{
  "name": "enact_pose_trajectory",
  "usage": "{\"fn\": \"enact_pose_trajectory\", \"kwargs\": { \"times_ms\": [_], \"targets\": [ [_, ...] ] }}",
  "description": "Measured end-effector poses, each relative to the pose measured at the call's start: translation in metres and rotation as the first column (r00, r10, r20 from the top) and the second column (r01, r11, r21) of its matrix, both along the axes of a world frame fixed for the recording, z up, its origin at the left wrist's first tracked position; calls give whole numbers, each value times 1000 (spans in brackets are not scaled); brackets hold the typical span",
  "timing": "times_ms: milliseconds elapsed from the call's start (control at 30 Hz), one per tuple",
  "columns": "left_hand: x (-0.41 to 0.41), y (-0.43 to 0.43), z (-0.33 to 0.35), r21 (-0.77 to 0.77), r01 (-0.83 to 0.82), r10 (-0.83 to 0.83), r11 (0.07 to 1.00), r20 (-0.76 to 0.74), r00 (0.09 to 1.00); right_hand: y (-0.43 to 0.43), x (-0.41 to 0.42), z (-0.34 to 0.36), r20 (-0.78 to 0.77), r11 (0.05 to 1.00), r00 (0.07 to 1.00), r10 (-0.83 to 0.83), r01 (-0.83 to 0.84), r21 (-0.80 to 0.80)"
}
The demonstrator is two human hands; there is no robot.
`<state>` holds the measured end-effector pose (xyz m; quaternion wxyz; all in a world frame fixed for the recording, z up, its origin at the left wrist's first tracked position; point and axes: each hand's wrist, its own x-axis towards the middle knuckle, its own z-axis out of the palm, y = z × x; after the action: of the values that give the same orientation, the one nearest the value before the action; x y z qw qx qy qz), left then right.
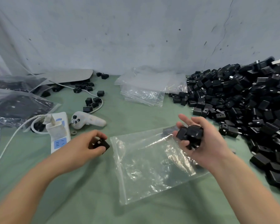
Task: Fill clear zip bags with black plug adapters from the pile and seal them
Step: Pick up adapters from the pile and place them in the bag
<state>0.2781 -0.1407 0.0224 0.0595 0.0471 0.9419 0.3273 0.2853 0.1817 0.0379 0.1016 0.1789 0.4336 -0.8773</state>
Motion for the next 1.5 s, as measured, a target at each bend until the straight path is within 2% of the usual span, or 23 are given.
{"fn": "enact_pose_trajectory", "kwargs": {
  "times_ms": [200, 367, 633, 800, 900, 967, 1033, 1100, 1333, 1500],
  "targets": [
    [7, 1, -9, 12, 7, -9, 1000, 199, 980, 5, 3, -3, 20, 1000, 999, -29, 29, -3],
    [9, 14, -12, 217, 14, -66, 976, 233, 970, 4, 5, -6, 26, 1000, 999, -30, 30, -10],
    [10, 12, -8, 350, 90, -143, 932, 130, 981, 8, 4, -8, 25, 999, 999, -39, 39, 13],
    [10, 24, -15, 396, 156, -162, 905, -20, 987, 9, 2, -9, 27, 999, 999, -44, 44, 25],
    [14, 36, -28, 247, 169, -122, 954, -194, 973, 9, 1, -10, 26, 998, 999, -45, 44, 34],
    [18, 41, -33, 0, 172, -164, 985, -295, 941, 9, 0, -11, 21, 999, 999, -44, 43, 29],
    [21, 44, -39, -279, 228, -318, 933, -337, 886, 10, 0, -12, 10, 999, 999, -44, 44, 26],
    [21, 44, -42, -416, 285, -433, 863, -323, 841, 11, -1, -12, 0, 998, 999, -50, 50, 30],
    [19, 39, -43, -495, 257, -440, 830, -298, 847, 14, -1, -13, 8, 997, 998, -58, 57, 43],
    [22, 35, -36, -369, 279, -409, 887, -345, 845, 16, -1, -12, 18, 998, 998, -60, 59, 35]
  ]
}}
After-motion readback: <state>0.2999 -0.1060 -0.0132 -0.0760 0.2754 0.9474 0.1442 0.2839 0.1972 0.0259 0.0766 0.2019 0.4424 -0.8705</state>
